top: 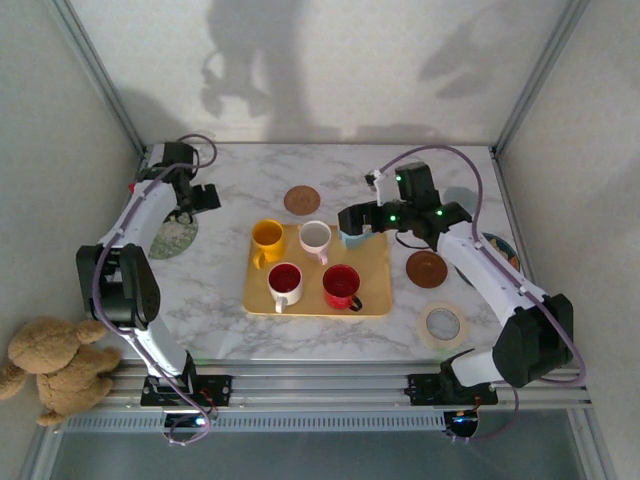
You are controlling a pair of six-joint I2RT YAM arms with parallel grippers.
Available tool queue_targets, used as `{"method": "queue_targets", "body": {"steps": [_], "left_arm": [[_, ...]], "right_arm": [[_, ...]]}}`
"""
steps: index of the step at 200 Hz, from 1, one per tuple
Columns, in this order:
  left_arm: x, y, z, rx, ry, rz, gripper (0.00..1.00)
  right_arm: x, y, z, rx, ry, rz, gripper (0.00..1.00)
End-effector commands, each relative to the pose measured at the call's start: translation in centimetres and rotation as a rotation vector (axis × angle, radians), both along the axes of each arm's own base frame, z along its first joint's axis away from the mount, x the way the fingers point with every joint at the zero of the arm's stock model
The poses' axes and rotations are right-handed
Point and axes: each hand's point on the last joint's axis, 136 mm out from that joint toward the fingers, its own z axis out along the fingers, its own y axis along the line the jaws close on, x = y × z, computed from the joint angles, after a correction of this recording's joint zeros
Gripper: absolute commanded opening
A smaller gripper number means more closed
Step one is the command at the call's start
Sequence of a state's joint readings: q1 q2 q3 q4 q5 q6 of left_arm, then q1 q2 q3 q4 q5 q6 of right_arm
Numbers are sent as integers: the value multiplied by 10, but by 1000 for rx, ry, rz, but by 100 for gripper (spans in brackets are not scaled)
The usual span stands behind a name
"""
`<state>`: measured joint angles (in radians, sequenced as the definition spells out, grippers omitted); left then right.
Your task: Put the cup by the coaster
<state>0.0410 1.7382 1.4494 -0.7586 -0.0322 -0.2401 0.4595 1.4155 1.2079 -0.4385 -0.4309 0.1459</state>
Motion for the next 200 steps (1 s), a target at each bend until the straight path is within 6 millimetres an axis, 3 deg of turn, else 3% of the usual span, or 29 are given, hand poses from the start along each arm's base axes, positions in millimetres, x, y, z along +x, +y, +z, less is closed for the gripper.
{"method": "queue_targets", "body": {"steps": [1, 67, 122, 200], "left_arm": [[-8, 20, -6, 26, 1, 44, 97], [-11, 35, -54, -26, 63, 69, 82], [-9, 41, -92, -79, 120, 69, 82], [-3, 41, -124, -99, 160, 68, 84]], "right_arm": [[-10, 23, 7, 14, -23, 112, 99], [-15, 48, 6, 16, -19, 160, 99], [-16, 56, -3, -11, -15, 139, 99], [-16, 58, -4, -41, -21, 136, 99]]}}
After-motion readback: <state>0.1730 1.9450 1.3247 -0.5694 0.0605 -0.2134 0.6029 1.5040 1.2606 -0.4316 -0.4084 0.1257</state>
